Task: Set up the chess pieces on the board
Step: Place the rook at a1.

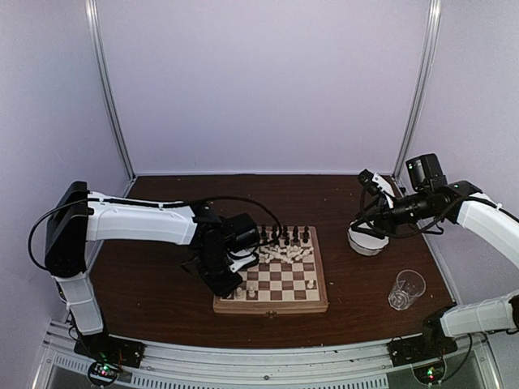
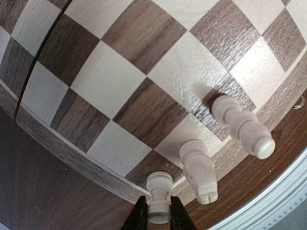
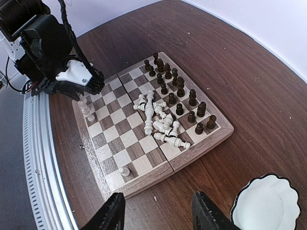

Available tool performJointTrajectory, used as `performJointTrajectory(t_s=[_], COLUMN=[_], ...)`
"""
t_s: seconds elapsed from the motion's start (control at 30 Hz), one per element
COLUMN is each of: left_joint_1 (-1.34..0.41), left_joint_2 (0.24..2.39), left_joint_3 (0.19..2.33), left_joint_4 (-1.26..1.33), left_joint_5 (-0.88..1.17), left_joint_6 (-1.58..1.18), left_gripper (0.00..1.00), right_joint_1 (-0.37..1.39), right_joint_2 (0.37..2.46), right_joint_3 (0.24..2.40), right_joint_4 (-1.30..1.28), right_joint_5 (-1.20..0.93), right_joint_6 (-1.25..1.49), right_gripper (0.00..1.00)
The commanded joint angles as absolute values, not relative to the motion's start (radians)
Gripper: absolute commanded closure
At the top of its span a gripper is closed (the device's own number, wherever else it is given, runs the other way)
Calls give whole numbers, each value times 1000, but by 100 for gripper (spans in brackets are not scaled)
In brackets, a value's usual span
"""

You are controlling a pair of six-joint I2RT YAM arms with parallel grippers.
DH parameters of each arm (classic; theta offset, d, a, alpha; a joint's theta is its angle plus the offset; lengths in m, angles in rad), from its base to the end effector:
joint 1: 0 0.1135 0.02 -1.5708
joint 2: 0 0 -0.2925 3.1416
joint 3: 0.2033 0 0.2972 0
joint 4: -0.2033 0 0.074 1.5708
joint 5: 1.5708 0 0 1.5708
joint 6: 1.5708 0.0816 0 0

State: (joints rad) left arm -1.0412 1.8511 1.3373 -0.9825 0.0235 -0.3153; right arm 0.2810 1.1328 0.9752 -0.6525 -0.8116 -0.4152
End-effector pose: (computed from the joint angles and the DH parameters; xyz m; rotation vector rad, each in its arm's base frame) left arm 0.1981 -0.3423 0.1486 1.1007 2.8945 -0.1008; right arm 0.2551 0.1352 0.2977 -1.1027 1.9340 0.8818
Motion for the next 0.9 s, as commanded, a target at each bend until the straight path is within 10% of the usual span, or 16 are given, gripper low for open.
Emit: performJointTrajectory(t_s=[0.0, 0.87], left_joint_1=[-1035, -1011], left_joint_2=[1862, 1665], left_joint_3=[1358, 1596], left_joint_4=[-968, -1189], left_joint_5=[40, -95], left_joint_6=[-304, -275], left_gripper=[81, 49], right_joint_1=[273, 314], right_joint_2=[1126, 1207], right_joint_3=[965, 1051], right_joint_4=[-631, -767], right_joint_5=[-829, -811], right_joint_6=[-421, -587], right_gripper=[50, 51])
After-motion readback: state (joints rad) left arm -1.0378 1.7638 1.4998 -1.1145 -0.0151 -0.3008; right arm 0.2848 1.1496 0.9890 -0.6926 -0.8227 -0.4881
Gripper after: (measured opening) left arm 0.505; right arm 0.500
